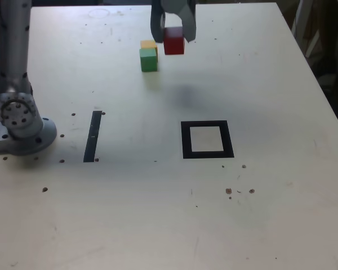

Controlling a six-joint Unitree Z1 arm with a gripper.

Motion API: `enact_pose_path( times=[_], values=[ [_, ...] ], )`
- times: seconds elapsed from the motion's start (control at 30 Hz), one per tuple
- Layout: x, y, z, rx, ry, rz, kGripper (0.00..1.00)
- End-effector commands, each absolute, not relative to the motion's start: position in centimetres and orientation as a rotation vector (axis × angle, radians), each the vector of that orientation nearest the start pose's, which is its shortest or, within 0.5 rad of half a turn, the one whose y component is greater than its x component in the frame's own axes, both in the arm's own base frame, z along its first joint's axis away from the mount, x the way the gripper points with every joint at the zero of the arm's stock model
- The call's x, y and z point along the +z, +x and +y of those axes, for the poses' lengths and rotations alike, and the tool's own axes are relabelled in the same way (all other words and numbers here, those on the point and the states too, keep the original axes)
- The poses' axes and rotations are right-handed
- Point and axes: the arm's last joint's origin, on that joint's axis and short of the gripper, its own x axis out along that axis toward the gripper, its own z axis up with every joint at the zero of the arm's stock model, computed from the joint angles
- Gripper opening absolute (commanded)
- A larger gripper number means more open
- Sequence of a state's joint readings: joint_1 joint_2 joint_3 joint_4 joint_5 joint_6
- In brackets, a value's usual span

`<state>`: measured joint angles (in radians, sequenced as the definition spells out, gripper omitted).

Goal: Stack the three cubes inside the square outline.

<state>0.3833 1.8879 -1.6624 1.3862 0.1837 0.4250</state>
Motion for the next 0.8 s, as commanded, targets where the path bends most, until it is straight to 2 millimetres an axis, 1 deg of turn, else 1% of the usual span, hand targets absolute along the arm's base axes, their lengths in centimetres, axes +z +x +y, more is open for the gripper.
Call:
enact_pose_path(
  times=[0.0,0.17,0.4,0.57,0.77],
  values=[
    [32.8,30.0,11.4,0.079,0.170,1.662,0.38],
    [32.1,29.8,7.7,0.053,0.177,1.645,0.38],
    [30.0,30.3,3.9,0.037,0.147,1.630,0.38],
    [28.9,31.0,1.8,0.064,0.119,1.624,0.38],
    [27.7,32.1,0.5,0.087,0.105,1.633,0.38]
  ],
)
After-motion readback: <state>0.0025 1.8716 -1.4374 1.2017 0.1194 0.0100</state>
